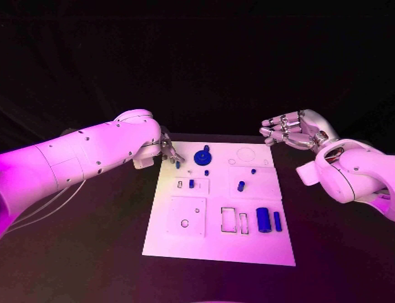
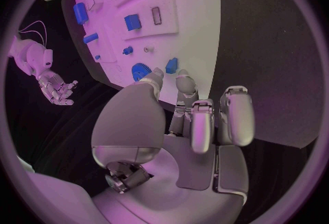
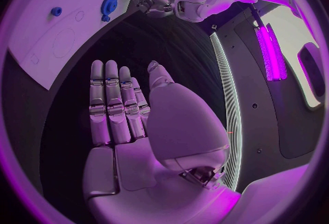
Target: Assemble the parts on the task board
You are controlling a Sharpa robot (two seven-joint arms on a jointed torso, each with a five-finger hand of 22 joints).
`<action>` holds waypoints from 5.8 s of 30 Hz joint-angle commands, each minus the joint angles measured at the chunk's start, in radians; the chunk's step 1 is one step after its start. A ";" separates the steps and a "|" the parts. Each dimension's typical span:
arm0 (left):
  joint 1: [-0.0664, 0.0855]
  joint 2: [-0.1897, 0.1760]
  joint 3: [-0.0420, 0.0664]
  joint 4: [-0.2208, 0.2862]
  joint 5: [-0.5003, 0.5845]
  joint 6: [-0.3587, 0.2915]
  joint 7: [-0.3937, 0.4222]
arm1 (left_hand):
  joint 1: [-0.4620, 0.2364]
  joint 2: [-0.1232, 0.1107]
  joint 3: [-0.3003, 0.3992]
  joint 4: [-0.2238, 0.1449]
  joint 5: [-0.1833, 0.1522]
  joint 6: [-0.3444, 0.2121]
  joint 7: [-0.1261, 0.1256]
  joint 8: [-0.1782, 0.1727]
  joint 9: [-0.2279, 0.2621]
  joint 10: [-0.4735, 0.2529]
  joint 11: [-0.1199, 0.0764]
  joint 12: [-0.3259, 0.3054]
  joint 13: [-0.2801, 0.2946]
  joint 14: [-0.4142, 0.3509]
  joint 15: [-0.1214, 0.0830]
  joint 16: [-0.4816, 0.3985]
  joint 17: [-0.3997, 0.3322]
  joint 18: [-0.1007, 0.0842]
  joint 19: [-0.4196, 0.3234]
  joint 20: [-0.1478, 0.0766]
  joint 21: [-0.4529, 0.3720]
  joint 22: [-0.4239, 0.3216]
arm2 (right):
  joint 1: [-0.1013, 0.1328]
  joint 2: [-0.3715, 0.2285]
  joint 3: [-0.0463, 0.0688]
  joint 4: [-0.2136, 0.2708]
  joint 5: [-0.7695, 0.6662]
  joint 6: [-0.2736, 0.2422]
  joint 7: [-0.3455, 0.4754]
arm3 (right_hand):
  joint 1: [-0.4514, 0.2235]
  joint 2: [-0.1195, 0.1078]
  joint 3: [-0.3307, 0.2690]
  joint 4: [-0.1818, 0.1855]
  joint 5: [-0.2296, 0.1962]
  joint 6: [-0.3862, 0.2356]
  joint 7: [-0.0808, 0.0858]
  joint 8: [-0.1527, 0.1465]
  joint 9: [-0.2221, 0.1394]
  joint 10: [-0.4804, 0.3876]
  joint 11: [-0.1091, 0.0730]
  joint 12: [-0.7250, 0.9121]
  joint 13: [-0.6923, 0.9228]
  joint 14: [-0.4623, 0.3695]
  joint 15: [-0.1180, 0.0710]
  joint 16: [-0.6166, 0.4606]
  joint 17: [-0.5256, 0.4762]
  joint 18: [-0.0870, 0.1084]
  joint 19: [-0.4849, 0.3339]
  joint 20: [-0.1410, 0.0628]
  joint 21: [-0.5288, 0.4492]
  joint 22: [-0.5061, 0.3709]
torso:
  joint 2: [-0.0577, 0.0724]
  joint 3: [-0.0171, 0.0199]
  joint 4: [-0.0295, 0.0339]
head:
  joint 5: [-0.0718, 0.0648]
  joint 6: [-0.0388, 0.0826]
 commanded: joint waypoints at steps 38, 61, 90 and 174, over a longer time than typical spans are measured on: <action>-0.005 -0.006 -0.002 0.007 0.101 -0.025 0.027 | 0.241 0.023 0.335 -0.093 0.000 -0.020 -0.004 0.057 -0.004 0.012 -0.007 -0.012 -0.040 0.107 -0.014 0.003 0.263 -0.002 0.008 -0.004 0.012 0.059 | -0.002 0.004 0.000 -0.001 -0.003 0.018 0.011 | -0.013 0.000 -0.002 -0.004 0.006 -0.006 -0.003 -0.001 0.000 -0.006 0.001 -0.001 -0.001 -0.007 -0.001 -0.001 -0.002 0.012 -0.005 0.002 -0.004 -0.003 | -0.001 0.0001 -0.0004 | -0.003 -0.005; -0.017 -0.193 -0.004 0.268 0.245 -0.191 0.035 | 0.169 -0.043 0.489 -0.128 0.000 -0.018 -0.016 0.124 0.033 0.041 -0.018 -0.006 -0.051 0.107 -0.024 0.003 0.263 -0.007 0.021 -0.009 0.024 0.079 | -0.003 -0.001 0.000 -0.001 0.001 0.018 0.008 | -0.013 0.000 -0.002 -0.004 0.006 -0.006 -0.003 -0.001 0.000 -0.006 0.001 -0.001 -0.001 -0.007 -0.001 -0.001 -0.002 0.012 -0.005 0.002 -0.004 -0.003 | 0.000 -0.0004 0.0013 | 0.012 -0.005; -0.065 -0.201 -0.030 0.372 0.001 -0.208 -0.001 | 0.139 -0.070 0.549 -0.146 0.000 -0.014 -0.023 0.154 0.048 0.065 -0.025 0.008 -0.042 0.107 -0.029 0.003 0.263 -0.012 0.036 -0.014 0.037 0.100 | -0.003 0.003 0.000 -0.003 0.001 0.017 0.009 | -0.013 0.001 -0.002 -0.006 0.008 -0.006 -0.003 -0.001 0.000 -0.006 0.001 -0.001 -0.001 -0.007 -0.001 0.000 -0.003 0.013 -0.004 0.002 -0.005 -0.005 | 0.000 -0.0001 -0.0011 | 0.018 -0.012; -0.069 -0.178 -0.032 0.345 -0.031 -0.107 -0.044 | -0.016 -0.116 0.387 -0.014 -0.002 0.016 -0.053 0.205 0.062 0.093 -0.047 0.044 -0.023 0.107 -0.047 0.003 0.263 -0.020 0.058 -0.028 0.057 0.133 | -0.006 0.000 0.000 -0.003 0.002 0.023 0.008 | -0.017 0.001 -0.004 -0.006 0.008 -0.007 -0.002 -0.001 0.000 -0.008 0.002 0.000 -0.002 -0.008 -0.001 -0.001 -0.005 0.013 -0.003 0.003 -0.006 -0.008 | 0.000 -0.0008 -0.0015 | 0.019 -0.013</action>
